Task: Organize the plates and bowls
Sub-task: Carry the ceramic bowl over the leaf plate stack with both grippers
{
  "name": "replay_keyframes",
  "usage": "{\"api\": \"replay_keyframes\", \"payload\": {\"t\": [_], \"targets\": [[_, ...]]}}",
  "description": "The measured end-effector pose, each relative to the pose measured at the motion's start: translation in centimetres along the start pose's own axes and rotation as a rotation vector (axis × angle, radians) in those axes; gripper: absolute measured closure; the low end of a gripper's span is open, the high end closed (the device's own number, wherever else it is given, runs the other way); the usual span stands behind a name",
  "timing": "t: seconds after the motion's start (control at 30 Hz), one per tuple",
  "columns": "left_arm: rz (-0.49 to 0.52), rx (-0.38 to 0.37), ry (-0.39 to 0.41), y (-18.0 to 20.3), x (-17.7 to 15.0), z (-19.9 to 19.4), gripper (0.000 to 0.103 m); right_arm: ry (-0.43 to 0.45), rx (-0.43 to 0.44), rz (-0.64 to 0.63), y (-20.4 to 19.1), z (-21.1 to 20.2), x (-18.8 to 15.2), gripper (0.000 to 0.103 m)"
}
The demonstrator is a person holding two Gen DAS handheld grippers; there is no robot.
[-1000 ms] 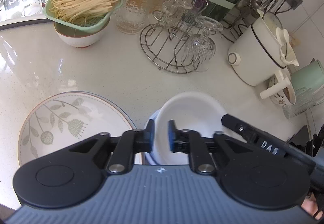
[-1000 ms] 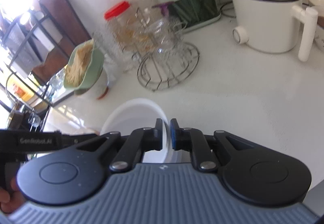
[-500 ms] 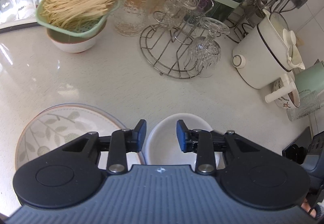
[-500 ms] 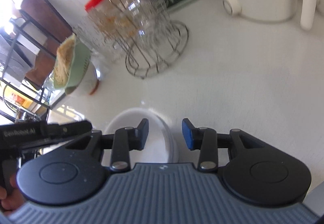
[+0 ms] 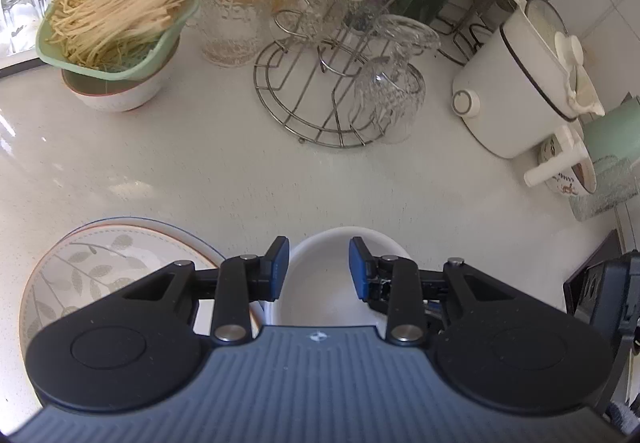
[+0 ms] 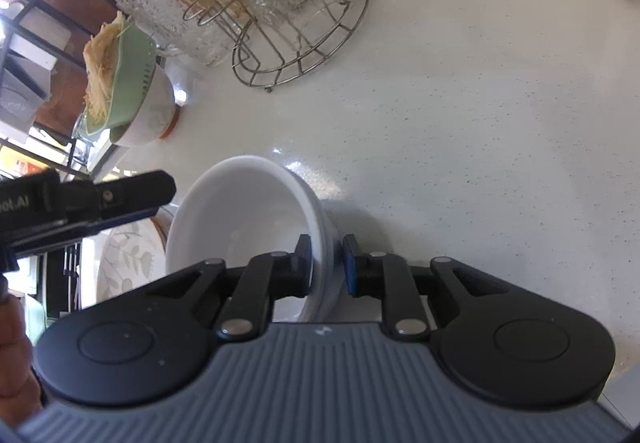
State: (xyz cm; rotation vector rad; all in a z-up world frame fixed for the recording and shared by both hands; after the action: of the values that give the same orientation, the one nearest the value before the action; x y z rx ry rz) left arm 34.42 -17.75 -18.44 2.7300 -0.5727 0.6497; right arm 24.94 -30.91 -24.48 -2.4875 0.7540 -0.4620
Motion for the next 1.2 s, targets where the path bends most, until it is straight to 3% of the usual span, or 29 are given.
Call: {"api": "replay_keyframes", "payload": {"t": [0.17, 0.63, 0.83, 1.0, 1.2], "targets": [[0.114, -0.025, 0.007, 2.0, -0.1, 0.1, 0.052, 0.039, -0.035, 0.008, 0.9, -0.9, 0.3, 0.089], [0.218, -0.103, -0.073, 7.0, -1.4, 5.0, 0.052, 0.139, -0.106, 0.125, 5.3, -3.9, 1.3, 0.091], [0.222, -0.099, -0.102, 7.9, -2.1, 6.8, 0.061, 0.153, -0.096, 0.159, 6.3, -4.5, 1.1, 0.091], [0.194, -0.077, -0.07, 7.3, -2.2, 6.5, 0.09, 0.165, -0.093, 0.161, 6.6, -4.8, 1.2, 0.091], [0.187, -0.09, -0.057, 7.5, -2.1, 5.7, 0.09, 0.194, -0.088, 0.147, 6.2, -6.0, 1.0, 0.091]]}}
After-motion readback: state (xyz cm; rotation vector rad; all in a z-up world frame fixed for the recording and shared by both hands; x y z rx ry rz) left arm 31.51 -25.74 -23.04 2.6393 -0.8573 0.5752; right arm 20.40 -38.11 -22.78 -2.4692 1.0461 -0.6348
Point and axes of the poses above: each gripper's, at about its wrist camera, not at the fingertips, and z roughly the way its jaws point, y to its right, x to its top, the point moved 6 cm from there along z, roughly the way its jaws point, and after that the axes turned 15 degrees about z, right-handed, at the moved point
